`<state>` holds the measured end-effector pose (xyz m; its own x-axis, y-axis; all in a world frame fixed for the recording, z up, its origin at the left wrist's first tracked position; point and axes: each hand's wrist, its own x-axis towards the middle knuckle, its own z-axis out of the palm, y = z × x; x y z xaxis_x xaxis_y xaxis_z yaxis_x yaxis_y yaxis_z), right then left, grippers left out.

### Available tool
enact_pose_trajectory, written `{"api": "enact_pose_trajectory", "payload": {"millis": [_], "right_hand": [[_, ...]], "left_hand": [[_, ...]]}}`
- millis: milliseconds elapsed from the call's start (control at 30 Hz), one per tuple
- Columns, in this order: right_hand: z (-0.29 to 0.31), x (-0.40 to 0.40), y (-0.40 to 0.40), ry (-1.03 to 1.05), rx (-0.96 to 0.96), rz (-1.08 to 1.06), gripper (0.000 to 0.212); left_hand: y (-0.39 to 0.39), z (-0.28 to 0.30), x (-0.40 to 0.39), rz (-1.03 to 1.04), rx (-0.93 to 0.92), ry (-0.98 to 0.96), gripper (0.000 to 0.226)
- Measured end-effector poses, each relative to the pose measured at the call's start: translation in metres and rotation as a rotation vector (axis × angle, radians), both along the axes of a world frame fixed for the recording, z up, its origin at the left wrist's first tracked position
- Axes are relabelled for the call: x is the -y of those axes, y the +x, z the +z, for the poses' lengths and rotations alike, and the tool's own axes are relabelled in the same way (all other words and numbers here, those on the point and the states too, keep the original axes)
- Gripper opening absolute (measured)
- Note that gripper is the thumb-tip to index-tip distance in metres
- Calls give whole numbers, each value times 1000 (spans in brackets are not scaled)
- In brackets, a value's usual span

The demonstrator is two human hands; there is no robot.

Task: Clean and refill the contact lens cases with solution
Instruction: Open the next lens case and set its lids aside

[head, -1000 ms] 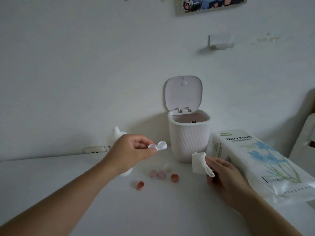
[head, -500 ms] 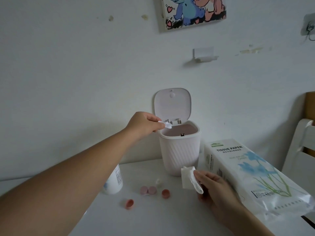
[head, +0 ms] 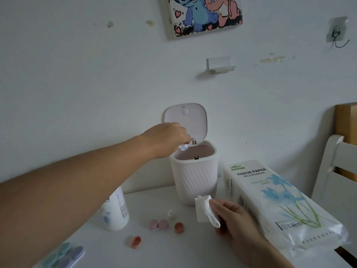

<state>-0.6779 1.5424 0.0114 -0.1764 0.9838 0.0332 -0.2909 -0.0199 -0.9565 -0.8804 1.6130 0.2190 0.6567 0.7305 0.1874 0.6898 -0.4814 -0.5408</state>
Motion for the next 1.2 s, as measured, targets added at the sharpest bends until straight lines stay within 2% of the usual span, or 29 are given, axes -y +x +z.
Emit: {"api": "enact_pose_trajectory", "payload": {"millis": [133, 367, 533, 633, 900, 1033, 1200], "right_hand": [[0, 0, 0, 2, 12, -5, 26], [0, 1, 0, -8, 21, -2, 25], [2, 3, 0, -12, 16, 6, 25], [3, 3, 0, -7, 21, 9, 24], [3, 3, 0, -3, 29, 12, 28], [1, 2, 1, -6, 40, 14, 26], [1, 2, 2, -5, 46, 33, 25]], "left_hand": [[1, 0, 1, -40, -95, 70, 27], [0, -2, 4, -101, -114, 168, 37], [-1, -3, 11, -282, -178, 361, 32], [0, -4, 12, -315, -239, 449, 31], [-4, -3, 16, -358, -222, 490, 30], [-4, -6, 19, -396, -192, 489, 41], [-4, -12, 20, -434, -183, 452, 22]]}}
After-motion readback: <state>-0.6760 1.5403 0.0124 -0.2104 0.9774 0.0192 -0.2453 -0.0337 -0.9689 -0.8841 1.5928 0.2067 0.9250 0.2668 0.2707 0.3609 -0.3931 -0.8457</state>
